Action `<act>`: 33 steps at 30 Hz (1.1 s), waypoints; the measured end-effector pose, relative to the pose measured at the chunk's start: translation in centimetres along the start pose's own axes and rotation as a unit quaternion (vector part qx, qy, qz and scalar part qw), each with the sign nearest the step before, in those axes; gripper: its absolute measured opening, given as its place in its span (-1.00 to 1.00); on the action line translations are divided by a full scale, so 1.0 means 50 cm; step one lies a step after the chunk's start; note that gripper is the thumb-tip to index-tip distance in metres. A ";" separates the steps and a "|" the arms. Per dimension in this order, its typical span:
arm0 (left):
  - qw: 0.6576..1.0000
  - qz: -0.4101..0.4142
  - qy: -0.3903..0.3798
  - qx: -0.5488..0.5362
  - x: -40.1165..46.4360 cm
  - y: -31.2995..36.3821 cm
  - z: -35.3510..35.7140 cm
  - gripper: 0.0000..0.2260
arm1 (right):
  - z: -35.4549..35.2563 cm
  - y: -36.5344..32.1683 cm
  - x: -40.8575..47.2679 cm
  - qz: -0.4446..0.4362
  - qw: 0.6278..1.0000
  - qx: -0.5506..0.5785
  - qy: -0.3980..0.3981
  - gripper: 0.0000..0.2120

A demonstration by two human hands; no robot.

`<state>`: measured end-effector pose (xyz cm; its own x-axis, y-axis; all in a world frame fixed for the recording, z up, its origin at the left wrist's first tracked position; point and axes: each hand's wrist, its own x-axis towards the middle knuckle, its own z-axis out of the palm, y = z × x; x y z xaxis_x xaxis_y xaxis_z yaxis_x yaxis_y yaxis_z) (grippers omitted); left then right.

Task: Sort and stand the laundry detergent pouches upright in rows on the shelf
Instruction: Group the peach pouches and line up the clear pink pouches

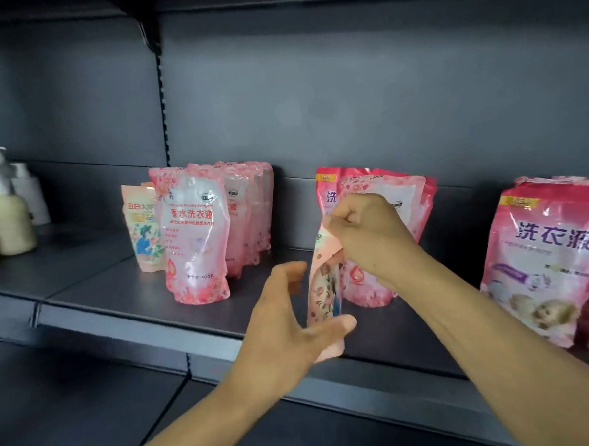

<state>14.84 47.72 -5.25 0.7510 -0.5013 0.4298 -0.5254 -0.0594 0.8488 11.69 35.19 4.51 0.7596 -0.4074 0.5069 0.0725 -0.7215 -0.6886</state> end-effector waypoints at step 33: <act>0.946 -0.148 0.104 -0.269 0.261 -0.311 -0.594 -0.71 | 0.647 -0.131 0.077 0.089 0.994 0.057 0.024 -0.85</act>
<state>44.68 67.73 -3.71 0.9250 -0.3480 0.1522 -0.0415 0.3057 0.9512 35.05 56.44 -5.80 0.7349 -0.5520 0.3939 0.0148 -0.5676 -0.8231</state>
